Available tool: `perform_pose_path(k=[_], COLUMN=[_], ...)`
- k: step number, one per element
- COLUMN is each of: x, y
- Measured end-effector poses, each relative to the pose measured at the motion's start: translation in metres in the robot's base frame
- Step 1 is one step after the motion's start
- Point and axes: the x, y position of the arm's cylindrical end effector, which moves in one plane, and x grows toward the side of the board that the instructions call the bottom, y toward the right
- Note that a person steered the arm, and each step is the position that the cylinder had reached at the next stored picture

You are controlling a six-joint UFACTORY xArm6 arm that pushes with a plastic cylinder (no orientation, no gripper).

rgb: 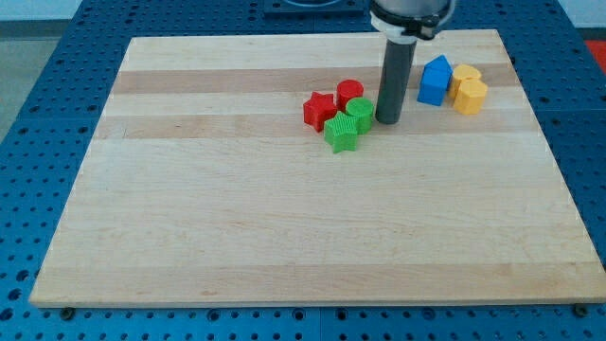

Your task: Separate the red circle from the green circle

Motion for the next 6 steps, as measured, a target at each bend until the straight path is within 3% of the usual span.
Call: perform_pose_path(k=[2, 6], x=[-0.011, -0.089], y=[-0.065, -0.073])
